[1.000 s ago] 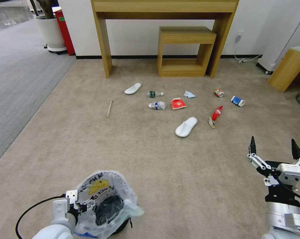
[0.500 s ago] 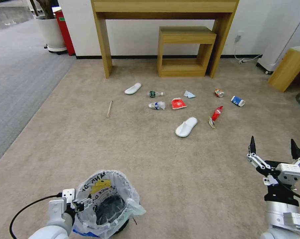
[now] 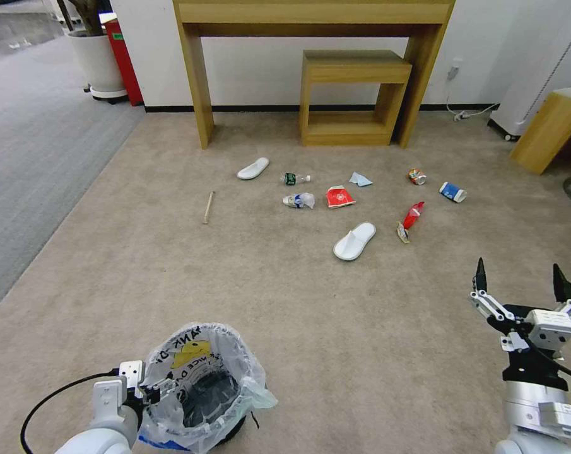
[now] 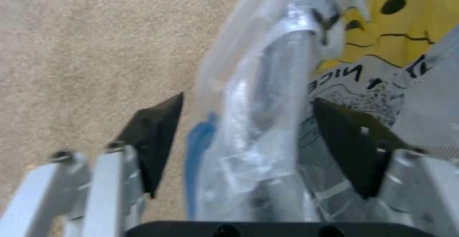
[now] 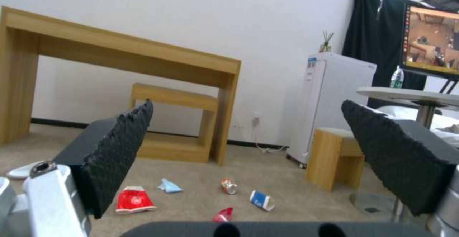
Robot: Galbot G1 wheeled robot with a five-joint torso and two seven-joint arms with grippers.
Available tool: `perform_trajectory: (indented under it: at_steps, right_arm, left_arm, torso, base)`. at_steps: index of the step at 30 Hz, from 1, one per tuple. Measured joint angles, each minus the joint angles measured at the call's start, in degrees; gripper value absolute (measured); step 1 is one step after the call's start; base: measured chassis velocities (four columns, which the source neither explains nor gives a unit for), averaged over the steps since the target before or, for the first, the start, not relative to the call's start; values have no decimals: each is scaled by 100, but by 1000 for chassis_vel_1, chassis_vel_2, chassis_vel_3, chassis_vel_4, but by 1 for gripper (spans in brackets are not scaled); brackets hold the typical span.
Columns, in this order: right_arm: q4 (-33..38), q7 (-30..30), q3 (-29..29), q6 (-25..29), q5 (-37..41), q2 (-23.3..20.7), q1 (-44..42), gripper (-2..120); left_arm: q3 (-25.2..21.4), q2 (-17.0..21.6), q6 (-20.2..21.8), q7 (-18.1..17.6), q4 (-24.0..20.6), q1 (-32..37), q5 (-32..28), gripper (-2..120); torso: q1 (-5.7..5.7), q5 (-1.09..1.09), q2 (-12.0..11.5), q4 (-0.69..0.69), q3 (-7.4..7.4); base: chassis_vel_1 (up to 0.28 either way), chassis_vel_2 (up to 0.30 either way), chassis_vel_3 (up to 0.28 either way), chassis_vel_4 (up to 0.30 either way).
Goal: Pick up the trash bin and place the garbage on the floor into it.
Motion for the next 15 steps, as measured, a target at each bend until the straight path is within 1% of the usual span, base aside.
perform_trajectory:
  at_steps: [3,5,6,7,8,9,11,12,14,15]
  right_arm:
    - [4,1,4,-2,2,2,-1,100]
    - [4,1,4,-2,2,3,-2,100]
    - [7,1,7,-3,2,6,-7,100]
    - [8,1,7,-3,2,7,-8,100]
    - [9,2,7,-3,2,10,-13,100]
    - [9,2,7,-3,2,10,-13,100]
    - [11,2,12,-2,2,15,-21,100]
    - [11,2,12,-2,2,15,-21,100]
    - [11,3,17,2,2,18,-31,100]
    - [11,3,17,2,2,18,-31,100]
  left_arm:
    - [41,-6,-33,-18,92,-51,-180,54]
    - [49,-8,-34,-19,104,-58,-197,52]
    - [76,-14,-38,-22,143,-83,-246,46]
    - [84,-15,-39,-24,152,-90,-260,44]
    - [103,-20,-42,-25,175,-106,-289,39]
    - [103,-20,-42,-25,175,-106,-289,39]
    - [138,-38,-45,-26,216,-138,-306,26]
    - [138,-38,-45,-26,216,-138,-306,26]
    - [169,-55,-46,-24,219,-147,-320,20]
    - [169,-55,-46,-24,219,-147,-320,20]
  torso:
    - [0,4,1,0,0]
    - [0,4,2,0,0]
    - [0,5,2,1,-1]
    - [0,6,2,1,-1]
    - [0,8,3,1,-2]
    - [0,8,3,1,-2]
    - [0,7,3,1,-2]
    - [0,7,3,1,-2]
    - [0,6,4,0,-3]
    - [0,6,4,0,-3]
  base:
    - [0,0,0,0]
    - [0,0,0,0]
    - [0,0,0,0]
    - [0,0,0,0]
    - [0,0,0,0]
    - [0,0,0,0]
    - [0,0,0,0]
    - [0,0,0,0]
    - [0,0,0,0]
    - [0,0,0,0]
